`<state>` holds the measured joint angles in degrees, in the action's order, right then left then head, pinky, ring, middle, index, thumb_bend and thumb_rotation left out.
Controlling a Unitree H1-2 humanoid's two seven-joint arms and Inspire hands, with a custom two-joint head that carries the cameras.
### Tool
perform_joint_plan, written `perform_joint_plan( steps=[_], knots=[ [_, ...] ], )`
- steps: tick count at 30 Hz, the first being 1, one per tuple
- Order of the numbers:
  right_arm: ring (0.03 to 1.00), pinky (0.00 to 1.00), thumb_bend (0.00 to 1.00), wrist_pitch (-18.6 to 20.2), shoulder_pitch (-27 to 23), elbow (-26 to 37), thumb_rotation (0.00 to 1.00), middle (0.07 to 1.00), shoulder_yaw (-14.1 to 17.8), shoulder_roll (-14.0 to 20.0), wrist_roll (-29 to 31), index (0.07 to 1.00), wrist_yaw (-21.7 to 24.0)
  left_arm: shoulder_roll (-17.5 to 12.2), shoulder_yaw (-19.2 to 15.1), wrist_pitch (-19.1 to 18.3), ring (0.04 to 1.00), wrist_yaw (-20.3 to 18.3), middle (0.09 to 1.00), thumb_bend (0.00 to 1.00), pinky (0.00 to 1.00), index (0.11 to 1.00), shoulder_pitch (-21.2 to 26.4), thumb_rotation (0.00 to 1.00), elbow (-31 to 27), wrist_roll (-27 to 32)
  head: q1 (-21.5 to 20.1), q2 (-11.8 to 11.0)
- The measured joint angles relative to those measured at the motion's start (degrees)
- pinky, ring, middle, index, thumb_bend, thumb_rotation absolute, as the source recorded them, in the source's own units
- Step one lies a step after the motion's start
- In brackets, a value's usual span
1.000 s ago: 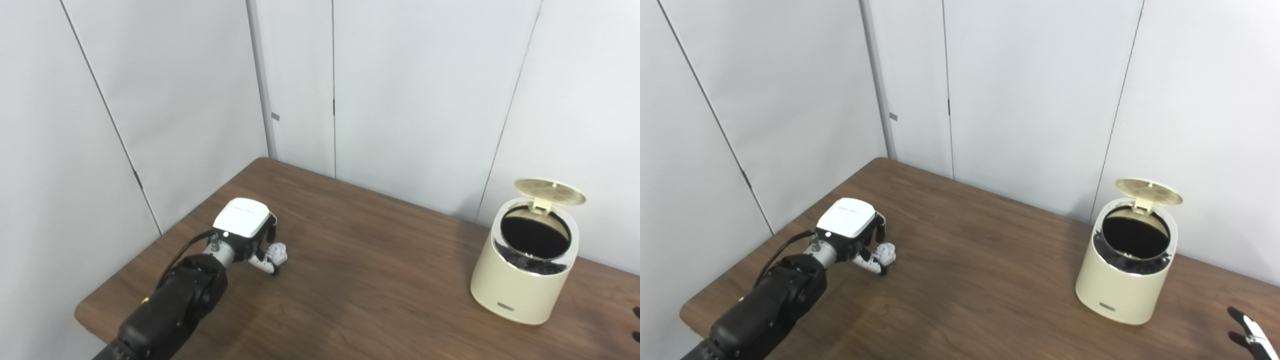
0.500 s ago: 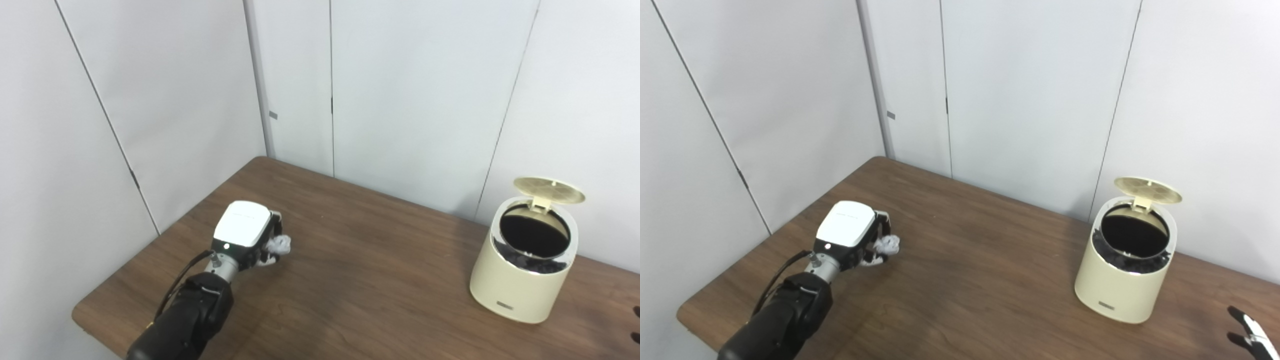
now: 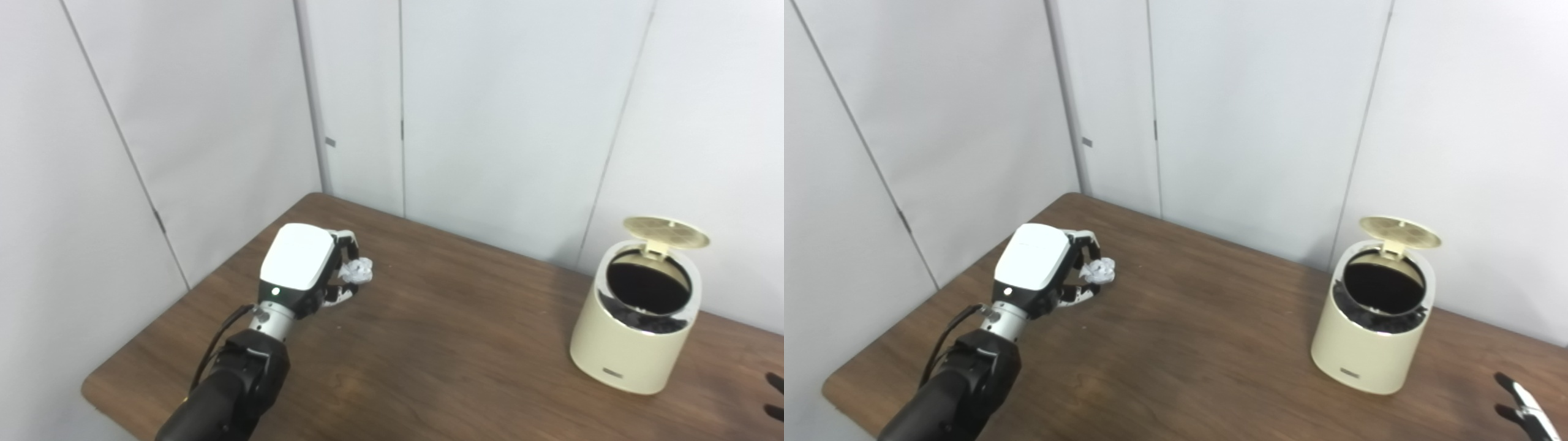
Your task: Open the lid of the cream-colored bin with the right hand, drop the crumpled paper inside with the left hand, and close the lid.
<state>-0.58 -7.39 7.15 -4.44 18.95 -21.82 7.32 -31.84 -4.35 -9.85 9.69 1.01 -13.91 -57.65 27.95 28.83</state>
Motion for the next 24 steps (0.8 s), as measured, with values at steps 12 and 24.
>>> perform_joint_plan(
  steps=[12, 24],
  knots=[
    [0.821, 0.69, 0.70, 2.7, -0.1, 0.7, 0.14, 0.938, 0.0, -2.3, 2.0, 0.906, 0.7, 4.9, 2.2, 1.6, 0.298, -5.7, 0.405, 0.52, 0.22, 0.512, 5.5, 0.00, -6.7, 3.2, -9.9, -0.1],
    [0.795, 0.66, 0.75, 2.2, -0.2, 0.3, 0.21, 0.912, -0.4, -3.5, 0.9, 0.882, -0.4, 9.0, 6.3, 6.4, 0.325, -7.8, 0.421, 0.52, 0.26, 0.513, 13.6, 0.00, -5.3, 6.0, -17.3, -0.9]
  ],
)
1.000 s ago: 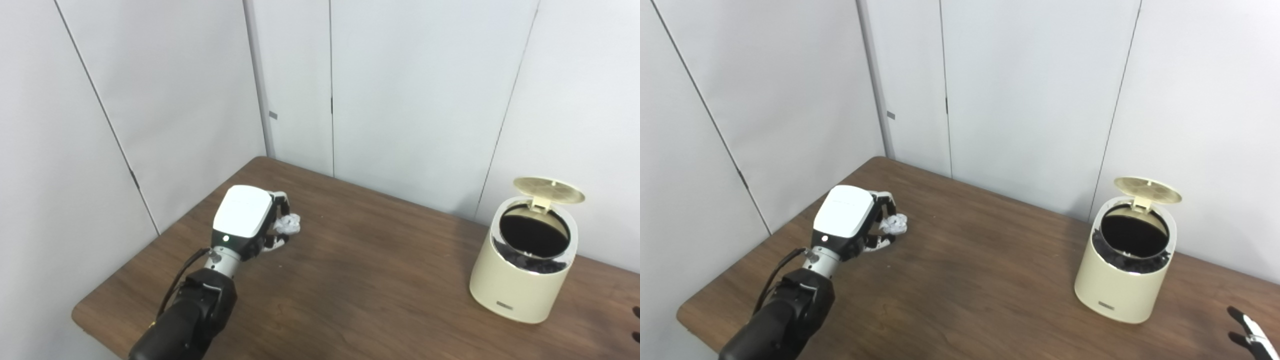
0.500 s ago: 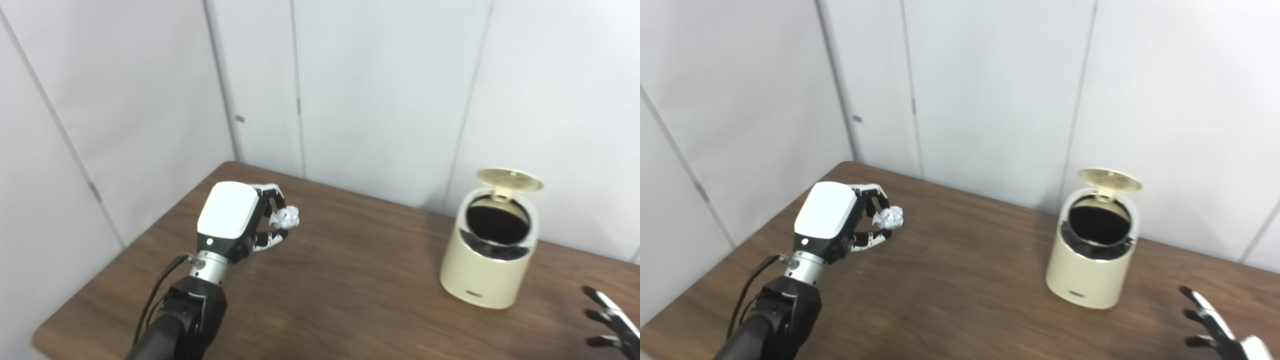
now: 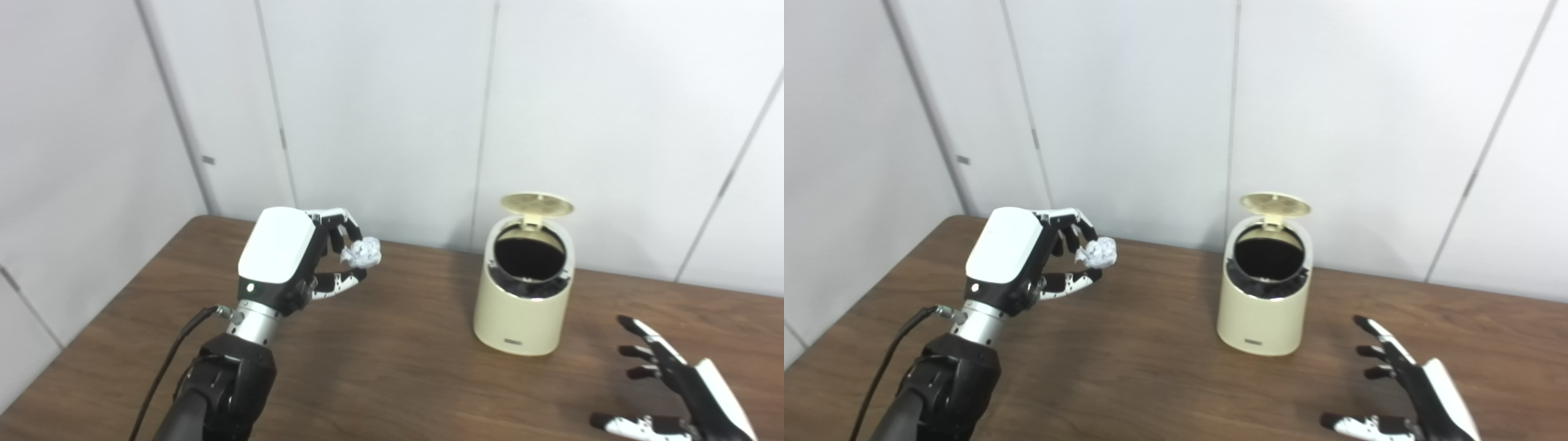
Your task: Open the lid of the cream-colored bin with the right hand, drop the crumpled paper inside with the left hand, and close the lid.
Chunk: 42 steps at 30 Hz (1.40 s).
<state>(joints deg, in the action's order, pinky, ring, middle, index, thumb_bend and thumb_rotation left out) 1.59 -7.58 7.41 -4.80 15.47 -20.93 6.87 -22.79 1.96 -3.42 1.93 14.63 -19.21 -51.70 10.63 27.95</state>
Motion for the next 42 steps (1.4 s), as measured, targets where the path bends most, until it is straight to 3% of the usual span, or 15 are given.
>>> perform_joint_plan(
  steps=[9, 16, 42],
  knots=[
    [0.802, 0.67, 0.76, -0.9, 0.0, -0.8, 0.25, 0.907, -0.6, -0.4, -1.3, 0.877, -0.9, 4.1, 3.0, 2.8, 0.363, 0.8, 0.442, 0.52, 0.29, 0.512, 5.2, 0.00, 6.1, 0.6, -6.1, -0.6],
    [0.815, 0.68, 0.75, -1.5, 0.3, -1.4, 0.25, 0.901, -1.4, -1.4, -3.8, 0.874, -2.7, 6.4, 4.7, 6.5, 0.362, 4.4, 0.440, 0.52, 0.29, 0.513, 8.4, 0.00, 11.7, 0.6, -10.3, -1.5],
    [0.813, 0.66, 0.76, -2.1, 0.5, -2.1, 0.24, 0.901, -1.8, -2.2, -5.6, 0.875, -3.8, 12.4, 11.6, 9.2, 0.361, 10.1, 0.457, 0.52, 0.29, 0.505, 17.2, 0.00, 24.3, 0.2, -13.3, -2.5]
  ],
)
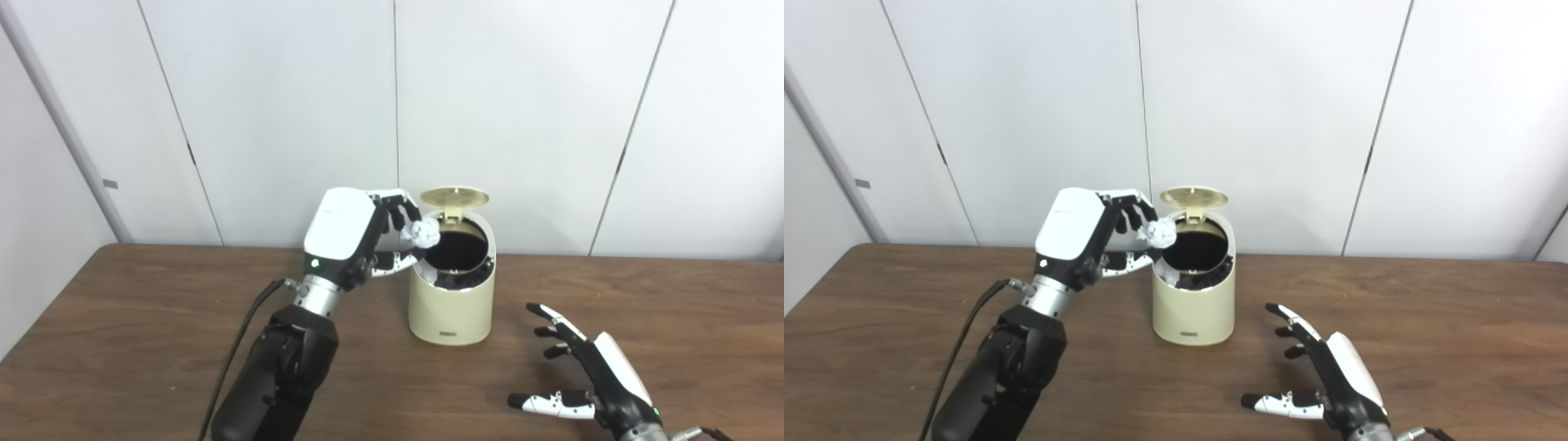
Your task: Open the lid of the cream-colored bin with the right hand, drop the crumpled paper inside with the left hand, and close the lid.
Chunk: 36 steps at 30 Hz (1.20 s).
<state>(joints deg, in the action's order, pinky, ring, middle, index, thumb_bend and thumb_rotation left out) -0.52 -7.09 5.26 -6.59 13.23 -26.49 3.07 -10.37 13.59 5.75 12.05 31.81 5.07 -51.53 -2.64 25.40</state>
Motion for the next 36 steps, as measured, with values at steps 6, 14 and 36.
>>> perform_joint_plan(
  steps=[6, 14, 36],
  knots=[
    [0.815, 0.66, 0.75, -0.1, 0.1, 0.0, 0.23, 0.904, 0.0, -0.1, 0.1, 0.875, -0.4, 0.9, 1.7, 0.0, 0.378, 1.2, 0.460, 0.52, 0.31, 0.502, 1.8, 0.00, 2.2, -0.3, -0.2, 0.2],
    [0.828, 0.68, 0.74, 0.0, 0.3, 0.2, 0.23, 0.911, -0.2, -0.1, -0.2, 0.880, -0.4, 1.2, 3.7, -1.0, 0.349, 3.8, 0.454, 0.52, 0.26, 0.507, 4.0, 0.00, 6.7, -4.2, -0.4, 0.3],
    [0.846, 0.71, 0.73, 0.4, 1.5, 1.9, 0.24, 0.918, -0.2, -0.1, -0.2, 0.886, -0.4, 0.9, 9.4, -7.0, 0.385, 7.0, 0.459, 0.52, 0.28, 0.519, 7.3, 0.00, 13.1, -11.3, -0.4, 0.9]
  ],
)
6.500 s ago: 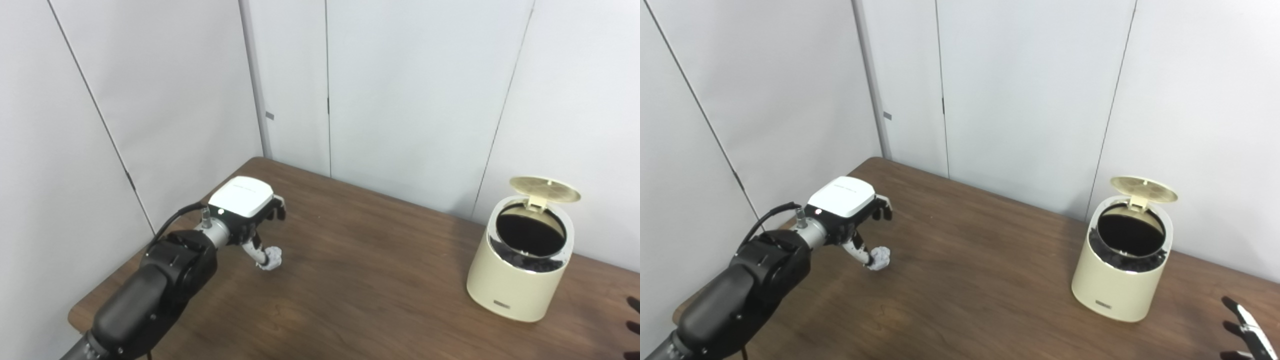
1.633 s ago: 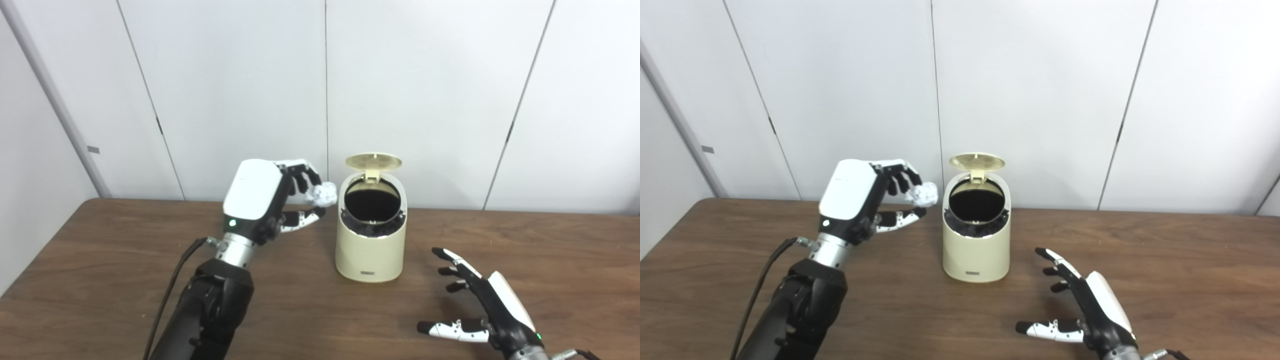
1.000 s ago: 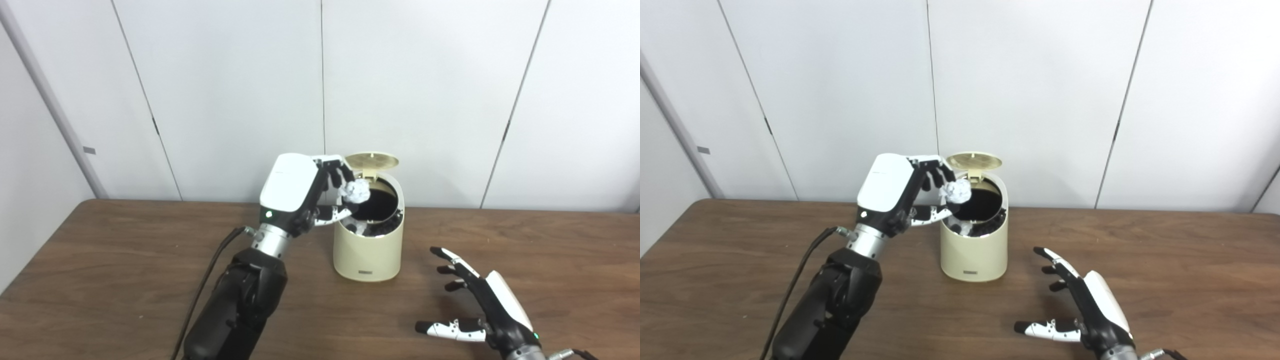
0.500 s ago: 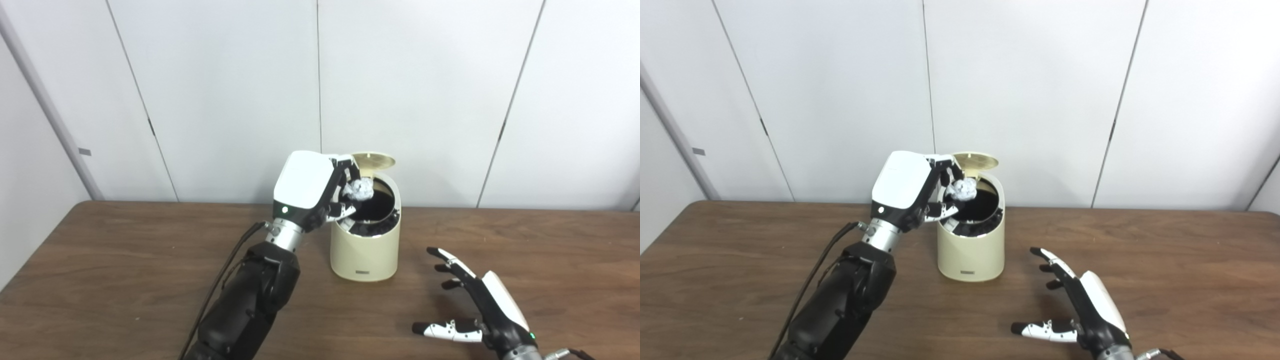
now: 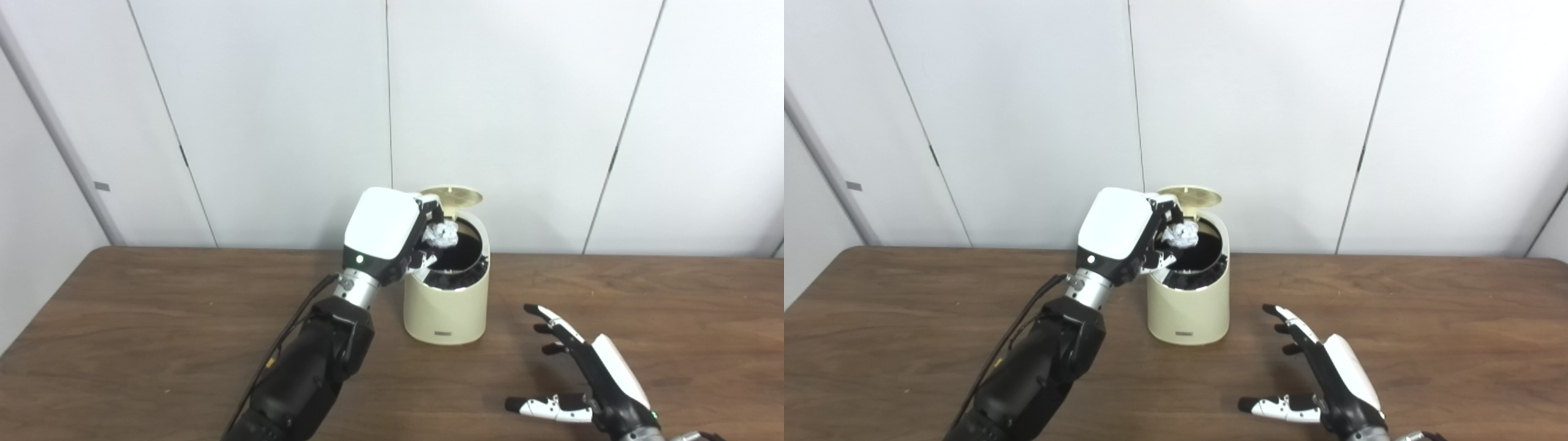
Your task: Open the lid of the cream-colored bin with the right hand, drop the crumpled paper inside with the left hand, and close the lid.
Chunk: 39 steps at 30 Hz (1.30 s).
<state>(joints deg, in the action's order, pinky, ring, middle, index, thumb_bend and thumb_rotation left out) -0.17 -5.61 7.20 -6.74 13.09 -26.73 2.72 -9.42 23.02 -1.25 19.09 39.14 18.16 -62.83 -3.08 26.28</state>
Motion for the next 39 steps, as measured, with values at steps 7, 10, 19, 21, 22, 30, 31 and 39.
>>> perform_joint_plan(
  steps=[7, 10, 19, 21, 22, 30, 31, 39],
  knots=[
    [0.849, 0.71, 0.73, 0.1, 0.0, 0.0, 0.23, 0.921, 0.1, 0.0, 0.0, 0.886, 0.0, -0.8, 0.9, -0.1, 0.410, -2.9, 0.504, 0.52, 0.29, 0.501, 0.0, 0.07, -1.8, 0.1, 0.1, 0.2],
    [0.848, 0.71, 0.73, 0.1, 0.0, 0.0, 0.23, 0.921, 0.1, -0.1, 0.1, 0.886, 0.0, -1.1, 1.0, 0.1, 0.410, -3.8, 0.510, 0.52, 0.29, 0.496, 0.0, 0.08, -2.1, 0.3, 0.2, 0.2],
    [0.838, 0.69, 0.73, 0.1, 0.0, -0.1, 0.22, 0.917, 0.2, -0.1, 0.2, 0.883, 0.0, -2.1, 1.0, 0.2, 0.407, -4.9, 0.516, 0.89, 0.28, 0.589, 0.0, 0.37, -3.1, 0.5, 0.4, 0.3],
    [0.839, 0.69, 0.73, 0.1, 0.0, -0.1, 0.21, 0.919, 0.2, -0.1, 0.2, 0.883, 0.0, -2.2, 1.1, 0.2, 0.409, -5.5, 0.521, 0.88, 0.28, 0.590, 0.0, 0.38, -3.6, 0.5, 0.5, 0.3],
    [0.839, 0.69, 0.73, 0.1, 0.0, -0.1, 0.21, 0.919, 0.2, -0.1, 0.2, 0.883, 0.0, -2.2, 1.1, 0.2, 0.410, -5.5, 0.521, 0.88, 0.28, 0.590, 0.0, 0.38, -3.8, 0.5, 0.7, 0.3],
    [0.841, 0.69, 0.73, 0.1, 0.0, -0.2, 0.21, 0.919, 0.3, -0.1, 0.3, 0.882, 0.0, -2.2, 1.0, 0.2, 0.406, -6.1, 0.527, 0.88, 0.27, 0.595, 0.0, 0.39, -4.7, 0.8, 0.9, 0.4],
    [0.841, 0.69, 0.73, 0.1, 0.0, -0.2, 0.21, 0.919, 0.3, -0.1, 0.3, 0.883, 0.0, -2.2, 1.0, 0.2, 0.406, -6.1, 0.526, 0.88, 0.27, 0.594, 0.0, 0.38, -4.7, 0.8, 0.9, 0.4],
    [0.844, 0.70, 0.73, 0.1, 0.0, -0.3, 0.22, 0.916, 0.3, -0.1, 0.3, 0.882, 0.0, -2.1, 0.0, 1.8, 0.418, -5.9, 0.514, 0.63, 0.30, 0.521, -0.3, 0.14, -4.9, 3.5, 1.2, 0.4]
  ],
)
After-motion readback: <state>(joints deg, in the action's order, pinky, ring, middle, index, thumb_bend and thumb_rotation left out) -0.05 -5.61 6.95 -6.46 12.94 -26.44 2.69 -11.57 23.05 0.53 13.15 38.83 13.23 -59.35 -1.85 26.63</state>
